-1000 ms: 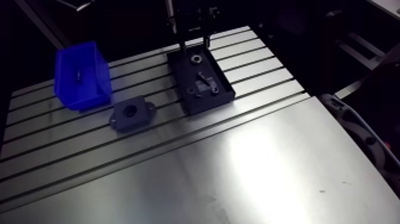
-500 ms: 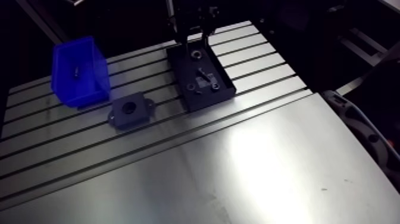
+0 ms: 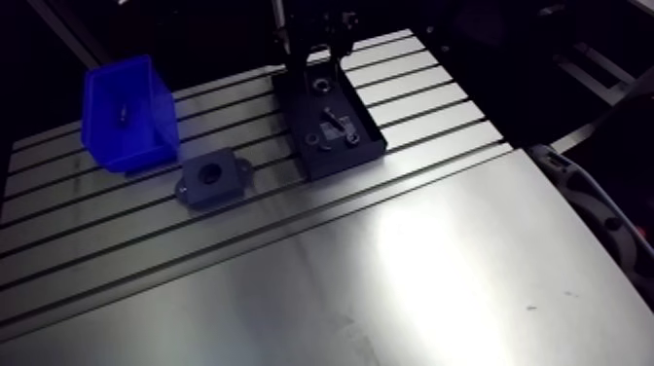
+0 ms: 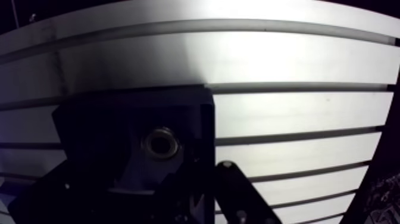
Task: Pick up the bearing and press it into the housing until flush.
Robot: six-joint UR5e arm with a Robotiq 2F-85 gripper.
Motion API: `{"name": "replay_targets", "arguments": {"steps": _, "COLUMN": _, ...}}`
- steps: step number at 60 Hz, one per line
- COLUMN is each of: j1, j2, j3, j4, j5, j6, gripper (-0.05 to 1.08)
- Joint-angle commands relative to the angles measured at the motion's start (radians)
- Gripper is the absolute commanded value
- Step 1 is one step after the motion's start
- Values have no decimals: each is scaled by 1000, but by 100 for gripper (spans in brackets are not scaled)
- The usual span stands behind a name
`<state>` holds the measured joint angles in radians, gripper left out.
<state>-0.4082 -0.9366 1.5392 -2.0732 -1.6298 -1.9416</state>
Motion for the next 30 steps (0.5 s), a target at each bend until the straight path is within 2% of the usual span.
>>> {"name": "replay_targets", "arguments": {"steps": 1, "j1": 0, "j2": 2, "j3": 2, "j4": 0, "j5": 0, "j6": 0, "gripper": 42}}
{"name": "replay_targets", "arguments": {"steps": 30, "j1": -2, "j2": 8, "j3": 3, "j4": 0, "j5": 0, "j6": 0, "gripper": 45}}
